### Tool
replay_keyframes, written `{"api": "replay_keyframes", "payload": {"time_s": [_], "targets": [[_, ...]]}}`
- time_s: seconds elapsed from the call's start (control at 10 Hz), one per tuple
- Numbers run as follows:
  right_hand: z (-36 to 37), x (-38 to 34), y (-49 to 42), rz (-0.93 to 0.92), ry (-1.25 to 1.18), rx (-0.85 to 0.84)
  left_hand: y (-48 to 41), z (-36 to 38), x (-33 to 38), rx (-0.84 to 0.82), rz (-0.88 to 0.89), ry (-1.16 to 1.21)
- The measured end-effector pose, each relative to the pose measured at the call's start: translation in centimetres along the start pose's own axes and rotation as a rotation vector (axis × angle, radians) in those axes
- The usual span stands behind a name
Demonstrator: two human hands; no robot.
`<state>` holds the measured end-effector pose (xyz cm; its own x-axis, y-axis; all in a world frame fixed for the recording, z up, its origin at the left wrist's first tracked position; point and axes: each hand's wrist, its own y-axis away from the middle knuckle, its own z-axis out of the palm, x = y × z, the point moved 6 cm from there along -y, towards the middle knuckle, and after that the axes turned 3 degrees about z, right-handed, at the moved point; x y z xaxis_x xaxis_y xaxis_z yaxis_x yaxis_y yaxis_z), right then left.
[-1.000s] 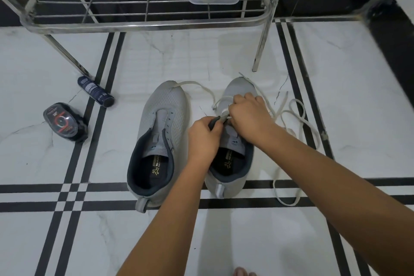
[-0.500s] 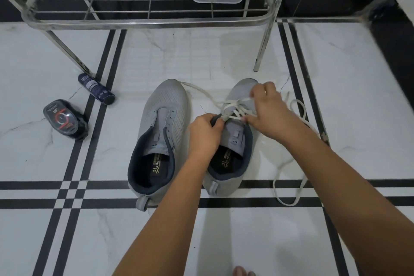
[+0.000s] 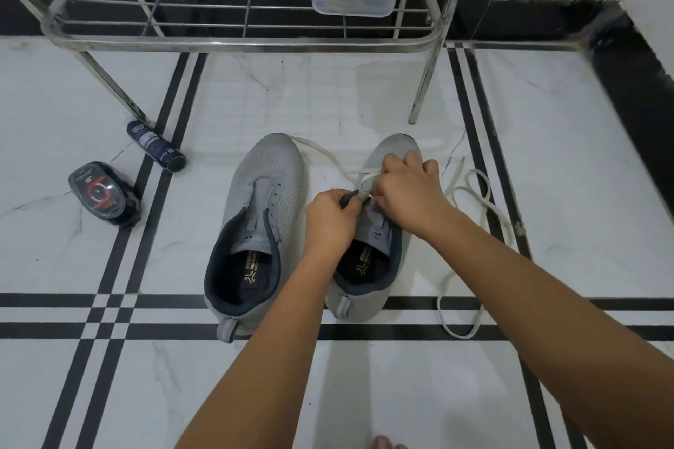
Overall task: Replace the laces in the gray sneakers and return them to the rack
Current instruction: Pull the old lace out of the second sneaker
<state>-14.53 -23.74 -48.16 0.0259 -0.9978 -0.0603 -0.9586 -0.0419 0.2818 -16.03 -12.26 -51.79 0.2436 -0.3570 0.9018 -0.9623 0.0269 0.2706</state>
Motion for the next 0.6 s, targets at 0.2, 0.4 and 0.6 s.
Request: {"api": "replay_keyframes", "payload": {"time_s": [0.2, 0.4, 0.6], "targets": [[-1.9, 3.8, 2.4, 0.276, -2.104, 0.017, -0.4, -0.4, -0.4, 0.002, -0.017, -0.006], [-0.9, 0.9, 0.9, -0.047, -0.323, -0.050, 0.0, -0.3, -0.1, 0.052, -0.004, 0.022], [-1.2, -0.4, -0.2, -0.096, 0.028, 0.039, 0.1, -0.4, 0.4, 0.029, 0.001, 0.007]]}}
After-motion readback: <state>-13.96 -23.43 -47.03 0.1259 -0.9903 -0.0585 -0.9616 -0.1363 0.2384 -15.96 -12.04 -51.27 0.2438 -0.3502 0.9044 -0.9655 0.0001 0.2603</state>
